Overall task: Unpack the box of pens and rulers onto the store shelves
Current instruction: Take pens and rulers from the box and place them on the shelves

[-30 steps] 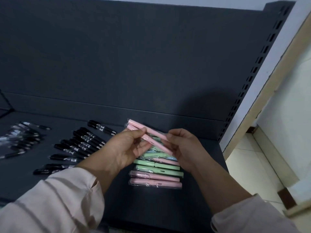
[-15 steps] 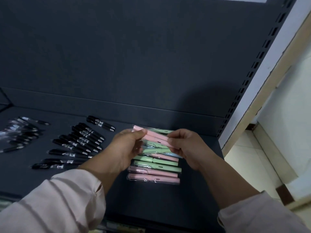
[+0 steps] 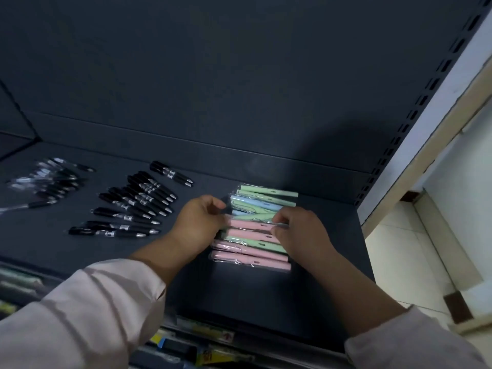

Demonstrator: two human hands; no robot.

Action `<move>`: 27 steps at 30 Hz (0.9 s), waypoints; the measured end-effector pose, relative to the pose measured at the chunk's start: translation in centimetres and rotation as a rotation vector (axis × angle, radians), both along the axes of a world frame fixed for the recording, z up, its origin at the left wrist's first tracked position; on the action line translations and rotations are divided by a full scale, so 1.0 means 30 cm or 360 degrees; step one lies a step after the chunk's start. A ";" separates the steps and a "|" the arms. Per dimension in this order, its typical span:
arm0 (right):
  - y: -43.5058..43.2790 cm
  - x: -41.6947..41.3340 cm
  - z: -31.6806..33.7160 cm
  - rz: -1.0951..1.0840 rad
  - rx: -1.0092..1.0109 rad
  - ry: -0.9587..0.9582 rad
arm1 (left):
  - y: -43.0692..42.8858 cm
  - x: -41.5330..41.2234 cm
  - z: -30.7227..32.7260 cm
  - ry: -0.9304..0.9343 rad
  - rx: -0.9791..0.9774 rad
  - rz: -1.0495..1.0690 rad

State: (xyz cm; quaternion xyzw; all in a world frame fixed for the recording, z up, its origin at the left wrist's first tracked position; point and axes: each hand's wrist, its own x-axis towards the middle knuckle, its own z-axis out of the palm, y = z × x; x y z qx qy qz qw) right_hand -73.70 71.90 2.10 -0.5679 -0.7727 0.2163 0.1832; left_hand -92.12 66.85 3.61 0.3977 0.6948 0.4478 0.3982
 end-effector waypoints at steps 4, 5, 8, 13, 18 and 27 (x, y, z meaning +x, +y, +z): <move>-0.038 -0.040 0.032 0.0042 0.0179 -0.0119 | -0.046 -0.054 0.017 0.0530 0.0081 -0.0107; -0.051 -0.058 0.045 0.0083 0.0244 -0.0146 | -0.062 -0.076 0.021 0.0764 0.0090 -0.0152; -0.092 -0.144 0.079 0.0247 0.0482 -0.0182 | -0.130 -0.152 0.040 0.1261 0.0175 -0.0266; -0.196 -0.369 0.117 0.0449 0.0599 -0.0313 | -0.300 -0.359 0.066 0.1793 0.0250 -0.0256; -0.400 -0.666 0.138 0.0677 0.0641 -0.0348 | -0.589 -0.641 0.070 0.1952 0.0112 -0.0040; -0.903 -1.295 0.133 0.1241 0.0638 -0.0344 | -1.267 -1.151 0.074 0.1957 -0.0278 0.0354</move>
